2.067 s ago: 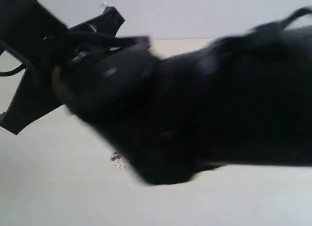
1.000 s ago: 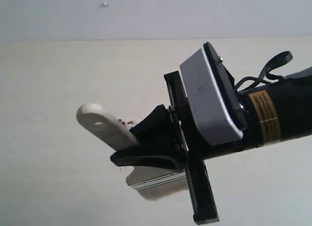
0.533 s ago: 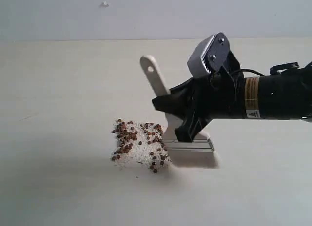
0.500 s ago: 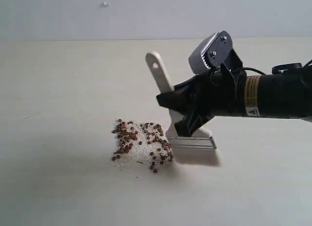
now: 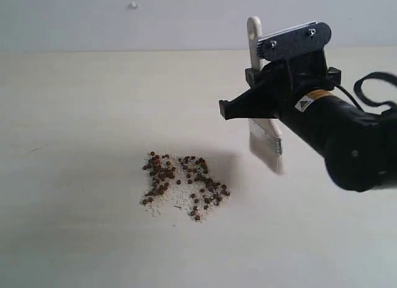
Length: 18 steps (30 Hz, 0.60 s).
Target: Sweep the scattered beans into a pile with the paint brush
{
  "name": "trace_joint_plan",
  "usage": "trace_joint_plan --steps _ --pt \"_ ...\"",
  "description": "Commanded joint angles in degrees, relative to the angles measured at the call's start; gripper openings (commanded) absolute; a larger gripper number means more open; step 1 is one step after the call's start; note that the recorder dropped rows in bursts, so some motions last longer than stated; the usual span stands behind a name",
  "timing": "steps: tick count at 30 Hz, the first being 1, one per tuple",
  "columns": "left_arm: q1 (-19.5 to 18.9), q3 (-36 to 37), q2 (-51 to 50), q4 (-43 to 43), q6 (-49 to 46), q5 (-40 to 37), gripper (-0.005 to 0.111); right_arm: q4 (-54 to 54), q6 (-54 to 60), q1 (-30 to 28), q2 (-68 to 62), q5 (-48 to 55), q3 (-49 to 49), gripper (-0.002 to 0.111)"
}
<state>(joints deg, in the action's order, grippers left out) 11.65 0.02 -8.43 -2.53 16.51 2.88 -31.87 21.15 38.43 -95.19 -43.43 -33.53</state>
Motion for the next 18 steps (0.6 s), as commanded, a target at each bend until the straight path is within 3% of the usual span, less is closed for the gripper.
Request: trace_joint_plan --steps 1,7,18 --pt "0.33 -0.02 0.36 0.2 0.26 -0.1 0.0 -15.74 9.54 7.65 -4.49 -13.35 0.55 0.0" --pt "0.33 -0.02 0.36 0.2 0.26 -0.1 0.0 -24.49 11.89 15.38 -10.02 -23.54 0.55 0.0" --pt "0.33 -0.02 0.36 0.2 0.26 -0.1 0.0 -32.0 12.14 19.87 -13.47 -19.11 -1.84 0.0"
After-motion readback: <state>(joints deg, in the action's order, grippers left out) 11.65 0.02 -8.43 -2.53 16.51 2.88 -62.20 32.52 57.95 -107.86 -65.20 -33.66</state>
